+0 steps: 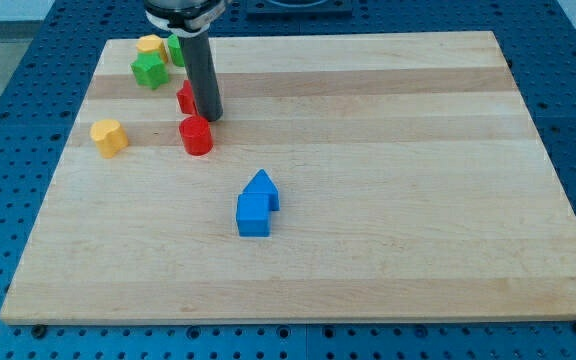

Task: Move the red star closer to the green circle

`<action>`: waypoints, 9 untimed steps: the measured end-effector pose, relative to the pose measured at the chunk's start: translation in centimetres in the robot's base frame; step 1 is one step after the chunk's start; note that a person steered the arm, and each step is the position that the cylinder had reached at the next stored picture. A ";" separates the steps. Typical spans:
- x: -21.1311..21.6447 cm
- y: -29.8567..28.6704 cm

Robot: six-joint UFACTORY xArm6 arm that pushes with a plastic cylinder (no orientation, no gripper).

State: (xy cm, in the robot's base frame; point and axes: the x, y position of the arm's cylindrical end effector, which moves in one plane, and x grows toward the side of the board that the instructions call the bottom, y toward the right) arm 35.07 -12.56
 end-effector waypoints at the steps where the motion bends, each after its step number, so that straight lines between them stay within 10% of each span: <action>1: 0.2 -0.2; 9: -5.4 -3.9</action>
